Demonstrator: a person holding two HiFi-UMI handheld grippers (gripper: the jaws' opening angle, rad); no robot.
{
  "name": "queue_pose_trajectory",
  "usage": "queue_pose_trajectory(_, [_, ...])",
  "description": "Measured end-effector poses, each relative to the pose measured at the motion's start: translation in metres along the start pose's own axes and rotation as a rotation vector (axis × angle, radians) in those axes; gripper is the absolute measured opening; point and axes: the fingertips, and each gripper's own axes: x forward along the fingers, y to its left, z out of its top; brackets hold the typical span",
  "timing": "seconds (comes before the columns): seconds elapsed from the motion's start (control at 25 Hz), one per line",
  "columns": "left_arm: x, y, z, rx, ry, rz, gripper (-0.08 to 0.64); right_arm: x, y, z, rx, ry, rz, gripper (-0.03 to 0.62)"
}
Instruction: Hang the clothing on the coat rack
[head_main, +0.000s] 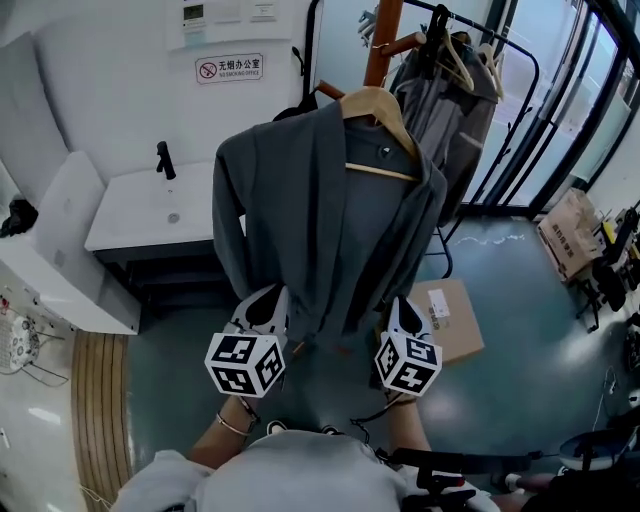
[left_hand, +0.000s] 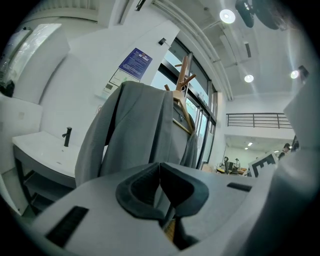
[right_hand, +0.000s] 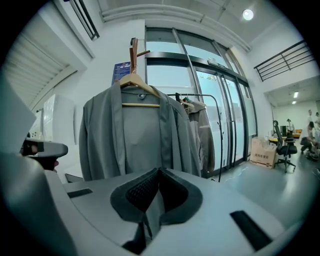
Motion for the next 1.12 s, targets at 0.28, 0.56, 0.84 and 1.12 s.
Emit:
queue_pose_trajectory(0.28, [0.002,-0.010,0.006,-0.010,-0.033,0.063,0.011,0.006,-0.010,0.016,-0.058,0.001,0.040,0.025])
queue_pose_trajectory(0.56, [-0.002,-0.005,0.009,0.013,-0.030,0.122,0.011,0.014,-0.006,0.024,-0.062,-0.009,0.080,0.023])
queue_pose_trajectory(0.84, [-0.003,-0.003,0.013,0.029,-0.031,0.126,0.011,0.018,-0.002,0.013,-0.043,0.022,0.102,0.023])
queue_pose_trajectory(1.12, [0.000,-0.001,0.008,0.015,-0.025,0.123,0.011,0.018,0.004,0.013,-0.082,0.026,0.114,0.021])
